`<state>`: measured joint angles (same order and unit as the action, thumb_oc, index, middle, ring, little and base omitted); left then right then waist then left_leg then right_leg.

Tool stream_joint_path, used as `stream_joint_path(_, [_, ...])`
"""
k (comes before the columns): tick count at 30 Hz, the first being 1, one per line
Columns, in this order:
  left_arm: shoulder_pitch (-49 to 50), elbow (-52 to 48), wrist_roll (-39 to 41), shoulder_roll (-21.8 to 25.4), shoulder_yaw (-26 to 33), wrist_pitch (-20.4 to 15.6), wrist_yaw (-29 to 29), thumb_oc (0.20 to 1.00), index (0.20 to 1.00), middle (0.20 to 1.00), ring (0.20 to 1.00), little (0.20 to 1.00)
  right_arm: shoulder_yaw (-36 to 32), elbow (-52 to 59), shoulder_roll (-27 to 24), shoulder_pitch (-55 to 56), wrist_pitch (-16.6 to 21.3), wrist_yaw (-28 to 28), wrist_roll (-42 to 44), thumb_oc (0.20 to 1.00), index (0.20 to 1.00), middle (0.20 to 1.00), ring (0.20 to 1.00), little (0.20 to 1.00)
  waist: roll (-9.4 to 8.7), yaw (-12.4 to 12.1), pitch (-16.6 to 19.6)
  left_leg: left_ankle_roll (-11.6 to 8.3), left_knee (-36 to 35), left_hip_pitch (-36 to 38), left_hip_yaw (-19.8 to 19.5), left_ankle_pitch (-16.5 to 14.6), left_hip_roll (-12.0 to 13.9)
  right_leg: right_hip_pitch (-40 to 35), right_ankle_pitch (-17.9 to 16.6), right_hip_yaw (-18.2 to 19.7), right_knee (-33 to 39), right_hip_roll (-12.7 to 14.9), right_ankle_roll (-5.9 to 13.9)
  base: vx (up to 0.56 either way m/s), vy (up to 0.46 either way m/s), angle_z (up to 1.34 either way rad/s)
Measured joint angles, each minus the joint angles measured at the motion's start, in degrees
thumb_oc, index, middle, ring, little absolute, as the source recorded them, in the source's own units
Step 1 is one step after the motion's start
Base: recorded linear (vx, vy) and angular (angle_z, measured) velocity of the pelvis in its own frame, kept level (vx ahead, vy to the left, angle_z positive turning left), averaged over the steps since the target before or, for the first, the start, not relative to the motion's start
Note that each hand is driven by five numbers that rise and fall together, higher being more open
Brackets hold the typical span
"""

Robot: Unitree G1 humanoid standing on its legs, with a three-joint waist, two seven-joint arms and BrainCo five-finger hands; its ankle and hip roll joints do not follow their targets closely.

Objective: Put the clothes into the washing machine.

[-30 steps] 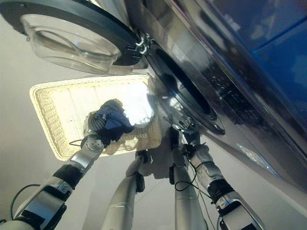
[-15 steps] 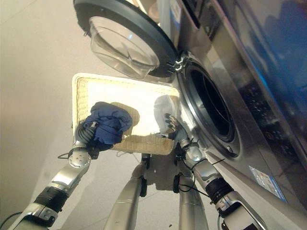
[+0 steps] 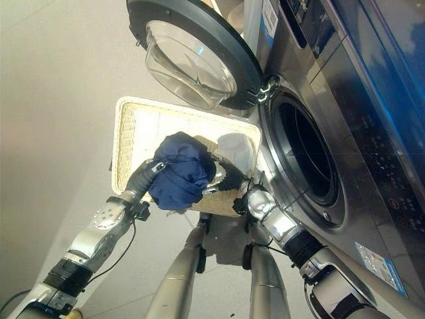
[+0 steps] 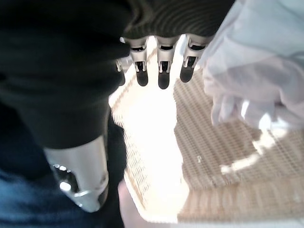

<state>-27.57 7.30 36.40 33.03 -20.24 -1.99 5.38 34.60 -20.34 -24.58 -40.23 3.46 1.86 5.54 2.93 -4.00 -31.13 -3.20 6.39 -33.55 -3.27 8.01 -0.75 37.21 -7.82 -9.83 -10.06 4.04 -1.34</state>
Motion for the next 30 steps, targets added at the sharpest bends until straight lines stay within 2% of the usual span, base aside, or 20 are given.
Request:
stream_joint_path(7, [-2.26,0.02,1.58,0.27,-3.47,0.24,2.12,0.200,0.200,0.200,0.200,0.200,0.86,0.00,0.49,0.44,-2.08,1.77,8.52,1.000,1.000,1.000,1.000,1.000,0.00,0.40,0.00,-0.01,-0.17,0.09,0.23,-0.01,0.10,0.00,-0.01,0.09,0.23,-0.09,0.00,0.00,0.016,-0.01])
stream_joint_path(11, [-2.62,0.10,1.48,0.36,-4.98,1.11,1.77,0.200,0.200,0.200,0.200,0.200,1.16,0.03,0.45,1.83,-2.71,3.62,12.41,1.000,1.000,1.000,1.000,1.000,0.00,0.62,0.00,0.11,-0.86,0.52,0.76,0.08,0.08,0.01,-0.02,0.50,0.41,-0.08,0.01,0.00,0.018,-0.04])
stream_joint_path(15, [-3.13,1.53,0.33,0.40,-6.31,1.79,-0.75,0.200,0.200,0.200,0.200,0.200,1.58,0.09,0.81,2.47,-3.88,4.81,17.88,1.000,1.000,1.000,1.000,1.000,-0.01,1.93,0.00,0.24,-1.63,0.99,1.56,0.15,0.01,0.01,-0.16,1.20,0.90,-0.10,0.18,0.00,0.021,-0.08])
stream_joint_path(21, [-5.37,5.00,-4.44,-0.31,-7.87,1.83,-7.06,0.200,0.200,0.200,0.200,0.200,1.48,0.09,1.37,3.41,-5.19,6.34,26.06,1.000,1.000,1.000,1.000,1.000,-0.01,2.04,0.00,0.32,-2.01,1.01,2.25,0.22,0.34,0.01,-0.42,1.53,1.87,-0.63,0.37,0.00,0.003,-0.06])
stream_joint_path(27, [-4.07,8.77,-12.63,-0.43,-7.60,1.40,-18.95,0.200,0.200,0.200,0.200,0.200,0.79,0.20,1.45,4.02,-7.84,9.44,31.27,1.000,1.000,1.000,1.000,1.000,-0.02,2.04,0.00,0.18,-2.49,1.59,3.19,0.12,0.62,-0.07,-0.43,2.03,2.04,-1.10,0.36,0.01,-0.015,-0.06])
stream_joint_path(30, [-3.71,10.28,-15.78,-0.79,-7.15,0.53,-23.08,0.200,0.200,0.200,0.200,0.200,0.17,0.20,1.51,4.07,-9.20,10.40,34.20,1.000,1.000,1.000,1.000,1.000,-0.03,2.13,0.00,0.18,-2.64,1.77,3.34,0.12,0.63,-0.09,-0.42,2.29,2.03,-1.13,0.37,0.00,-0.007,-0.02])
